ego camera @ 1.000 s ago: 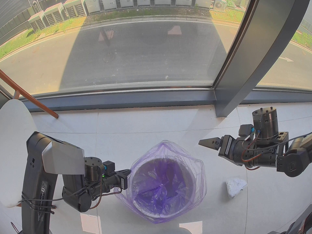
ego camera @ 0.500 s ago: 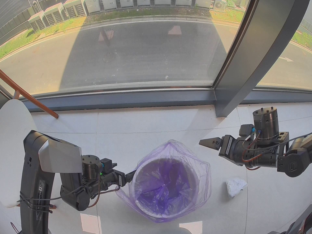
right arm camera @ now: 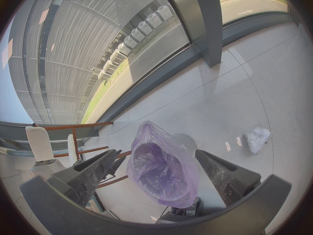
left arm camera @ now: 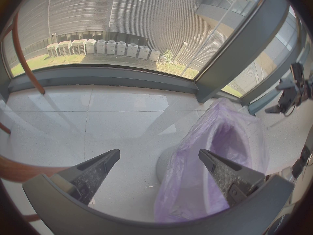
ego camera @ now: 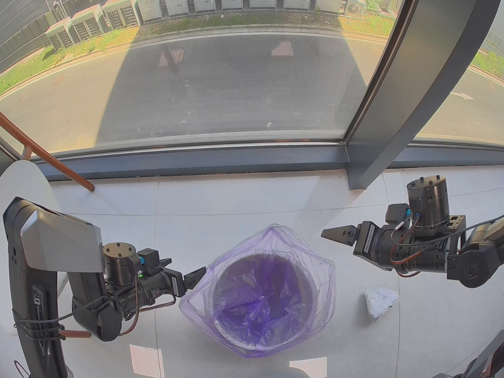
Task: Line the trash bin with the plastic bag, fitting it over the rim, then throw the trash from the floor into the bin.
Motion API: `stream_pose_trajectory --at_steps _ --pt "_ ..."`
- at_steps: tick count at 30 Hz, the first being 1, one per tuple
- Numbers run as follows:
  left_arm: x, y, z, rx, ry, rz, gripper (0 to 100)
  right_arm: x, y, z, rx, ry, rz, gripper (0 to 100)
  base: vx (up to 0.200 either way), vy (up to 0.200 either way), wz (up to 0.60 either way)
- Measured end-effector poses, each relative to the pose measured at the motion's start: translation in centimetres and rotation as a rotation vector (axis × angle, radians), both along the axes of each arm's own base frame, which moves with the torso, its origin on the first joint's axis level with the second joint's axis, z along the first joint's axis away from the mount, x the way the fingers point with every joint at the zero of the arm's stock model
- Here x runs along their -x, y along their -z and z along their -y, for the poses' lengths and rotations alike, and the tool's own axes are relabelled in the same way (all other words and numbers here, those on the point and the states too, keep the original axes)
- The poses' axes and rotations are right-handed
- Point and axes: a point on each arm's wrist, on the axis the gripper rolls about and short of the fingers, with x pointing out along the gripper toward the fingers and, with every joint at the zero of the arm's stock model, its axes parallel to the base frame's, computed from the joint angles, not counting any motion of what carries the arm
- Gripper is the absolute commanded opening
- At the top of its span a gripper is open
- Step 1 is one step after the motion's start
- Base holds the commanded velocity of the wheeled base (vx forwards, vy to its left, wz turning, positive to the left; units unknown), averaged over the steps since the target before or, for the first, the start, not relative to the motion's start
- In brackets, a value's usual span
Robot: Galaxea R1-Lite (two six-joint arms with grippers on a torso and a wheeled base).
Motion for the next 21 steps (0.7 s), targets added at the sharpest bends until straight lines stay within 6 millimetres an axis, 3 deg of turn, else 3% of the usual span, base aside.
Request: stream_pose_trajectory --at_steps 10,18,21 --pt "5.0 -2.7 -0.4 0.069 -0.008 -0.086 100 0.3 1.0 0.7 0.049 -0.006 -0.017 100 -0.200 0.000 0.00" --pt "6.2 -5.5 -0.5 0.103 0.005 -0.006 100 -0.4 3.4 2.3 0.239 -0.112 0.043 100 -0.200 0.000 0.00" --pt "6.7 -6.6 -0.5 0.123 0.009 0.033 100 -1.5 4.1 2.2 0.224 -0.107 0.092 100 0.000 0.000 0.00"
